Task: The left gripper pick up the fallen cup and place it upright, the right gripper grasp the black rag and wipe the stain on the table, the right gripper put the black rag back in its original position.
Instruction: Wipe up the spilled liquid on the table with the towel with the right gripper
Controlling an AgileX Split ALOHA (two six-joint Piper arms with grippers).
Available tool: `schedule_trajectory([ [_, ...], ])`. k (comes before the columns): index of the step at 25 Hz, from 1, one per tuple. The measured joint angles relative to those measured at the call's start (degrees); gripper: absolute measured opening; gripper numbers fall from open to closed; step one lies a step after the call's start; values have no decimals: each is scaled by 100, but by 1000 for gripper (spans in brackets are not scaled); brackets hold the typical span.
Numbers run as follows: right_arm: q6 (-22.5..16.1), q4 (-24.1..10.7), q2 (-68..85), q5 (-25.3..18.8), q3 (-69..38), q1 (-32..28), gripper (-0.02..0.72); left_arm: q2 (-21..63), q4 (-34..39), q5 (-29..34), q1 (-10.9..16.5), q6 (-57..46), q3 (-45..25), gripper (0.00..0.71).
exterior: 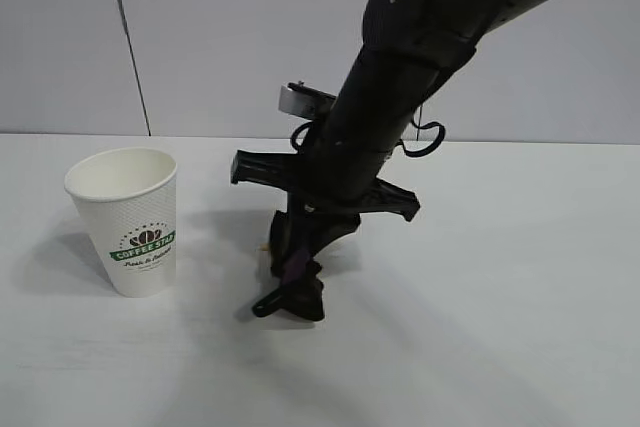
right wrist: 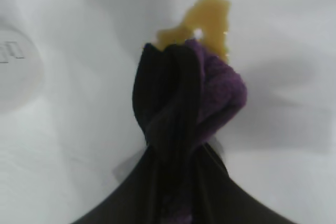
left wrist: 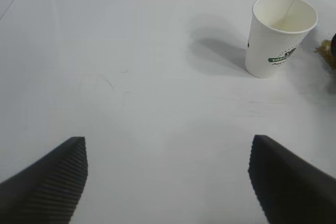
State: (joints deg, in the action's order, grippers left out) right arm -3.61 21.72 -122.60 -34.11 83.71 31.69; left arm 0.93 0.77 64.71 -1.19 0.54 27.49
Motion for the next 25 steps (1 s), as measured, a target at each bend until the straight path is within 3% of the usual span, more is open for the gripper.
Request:
schedule_trajectory([
  [9,-125,6,-67,954,0,188,82,0,-156,0,0,0,0,603],
  [25,-240,-46,-366,1048,0,134,82,0,-156,0,0,0,0,603],
])
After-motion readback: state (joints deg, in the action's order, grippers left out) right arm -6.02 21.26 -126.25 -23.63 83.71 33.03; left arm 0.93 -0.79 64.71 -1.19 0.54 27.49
